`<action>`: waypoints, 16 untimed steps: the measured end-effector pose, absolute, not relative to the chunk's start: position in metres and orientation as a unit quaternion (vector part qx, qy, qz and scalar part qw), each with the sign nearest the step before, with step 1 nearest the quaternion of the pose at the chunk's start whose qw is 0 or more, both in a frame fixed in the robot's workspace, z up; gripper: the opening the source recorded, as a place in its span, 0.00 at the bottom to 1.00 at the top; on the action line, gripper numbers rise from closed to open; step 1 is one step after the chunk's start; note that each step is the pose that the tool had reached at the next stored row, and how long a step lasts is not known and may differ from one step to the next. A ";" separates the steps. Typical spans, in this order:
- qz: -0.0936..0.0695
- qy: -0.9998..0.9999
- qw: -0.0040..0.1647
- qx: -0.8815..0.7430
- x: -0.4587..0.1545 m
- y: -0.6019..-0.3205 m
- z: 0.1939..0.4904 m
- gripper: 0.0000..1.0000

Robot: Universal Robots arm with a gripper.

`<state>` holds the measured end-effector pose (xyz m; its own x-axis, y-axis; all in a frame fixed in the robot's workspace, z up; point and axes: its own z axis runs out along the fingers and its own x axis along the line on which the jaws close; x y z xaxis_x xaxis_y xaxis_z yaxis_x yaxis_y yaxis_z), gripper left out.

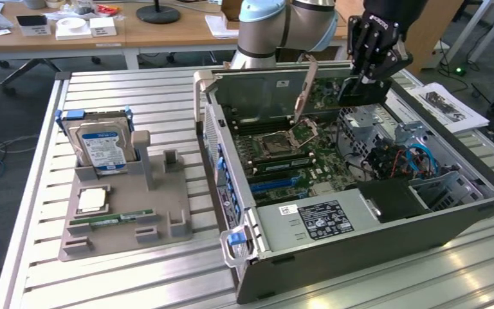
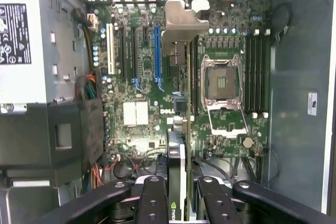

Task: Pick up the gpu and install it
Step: 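Insert the gpu into the slot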

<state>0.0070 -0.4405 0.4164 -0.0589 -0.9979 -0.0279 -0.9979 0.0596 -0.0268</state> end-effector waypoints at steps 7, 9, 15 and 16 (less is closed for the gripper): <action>-0.002 0.731 0.018 -0.682 -0.002 -0.441 0.416 0.27; -0.002 0.731 0.018 -0.682 -0.003 -0.441 0.416 0.27; -0.002 0.732 0.018 -0.681 -0.005 -0.441 0.412 0.27; -0.002 0.732 0.018 -0.681 -0.005 -0.441 0.411 0.27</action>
